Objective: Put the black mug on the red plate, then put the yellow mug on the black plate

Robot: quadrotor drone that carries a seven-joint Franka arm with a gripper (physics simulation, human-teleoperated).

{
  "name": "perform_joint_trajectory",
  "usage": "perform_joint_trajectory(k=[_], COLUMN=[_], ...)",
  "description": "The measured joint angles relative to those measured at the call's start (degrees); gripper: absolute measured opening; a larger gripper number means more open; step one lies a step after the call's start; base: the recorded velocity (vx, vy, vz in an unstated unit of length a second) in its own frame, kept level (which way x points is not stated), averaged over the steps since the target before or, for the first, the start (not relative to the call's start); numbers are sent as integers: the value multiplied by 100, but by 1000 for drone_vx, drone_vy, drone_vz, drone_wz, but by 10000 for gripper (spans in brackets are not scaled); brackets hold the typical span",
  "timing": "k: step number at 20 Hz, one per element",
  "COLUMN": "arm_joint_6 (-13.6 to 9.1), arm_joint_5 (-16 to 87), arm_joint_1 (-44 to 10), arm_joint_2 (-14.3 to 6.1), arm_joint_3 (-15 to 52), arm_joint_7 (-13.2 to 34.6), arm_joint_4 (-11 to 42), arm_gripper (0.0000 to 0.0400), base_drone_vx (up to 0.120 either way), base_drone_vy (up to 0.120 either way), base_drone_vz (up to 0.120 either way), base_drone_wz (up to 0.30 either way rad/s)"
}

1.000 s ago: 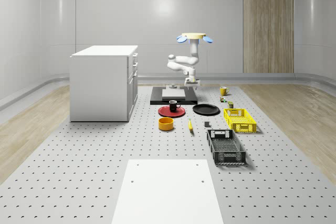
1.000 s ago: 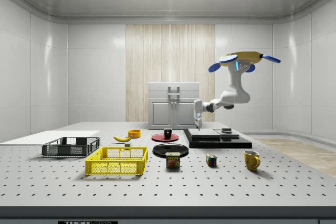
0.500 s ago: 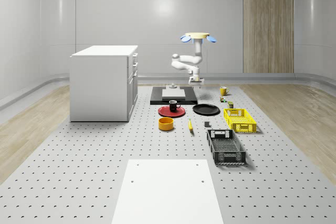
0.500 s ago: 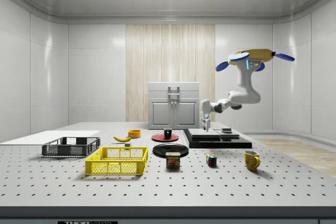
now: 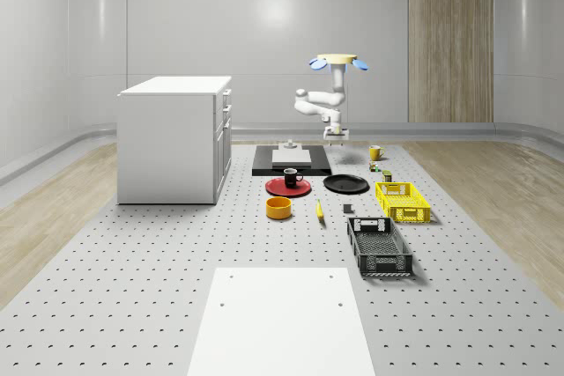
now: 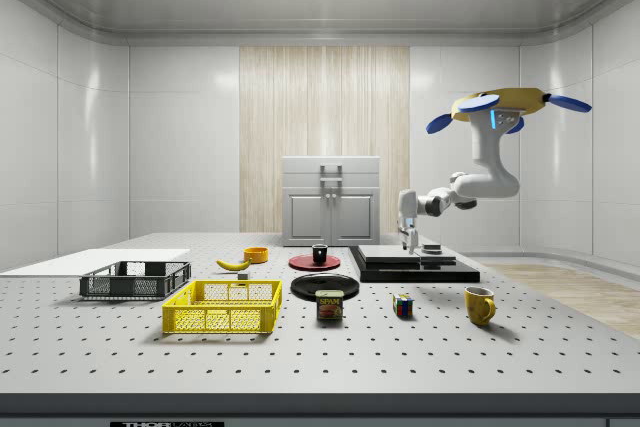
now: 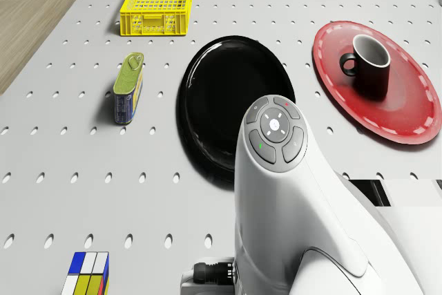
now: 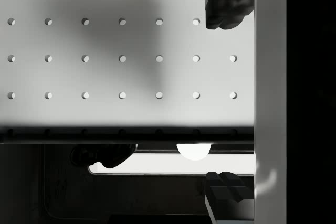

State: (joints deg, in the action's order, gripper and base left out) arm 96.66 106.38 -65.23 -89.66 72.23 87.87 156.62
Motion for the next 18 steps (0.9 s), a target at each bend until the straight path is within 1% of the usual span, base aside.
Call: perform_joint_trajectory(k=[18], arm_joint_6=[14], arm_joint_5=[-6], arm_joint_1=[-5], arm_joint_2=[-15], arm_joint_3=[0], arm_joint_7=[3], arm_joint_4=[-1], arm_gripper=[400], base_drone_vx=[-120], base_drone_vy=[120], base_drone_vz=[0], base_drone_wz=[0])
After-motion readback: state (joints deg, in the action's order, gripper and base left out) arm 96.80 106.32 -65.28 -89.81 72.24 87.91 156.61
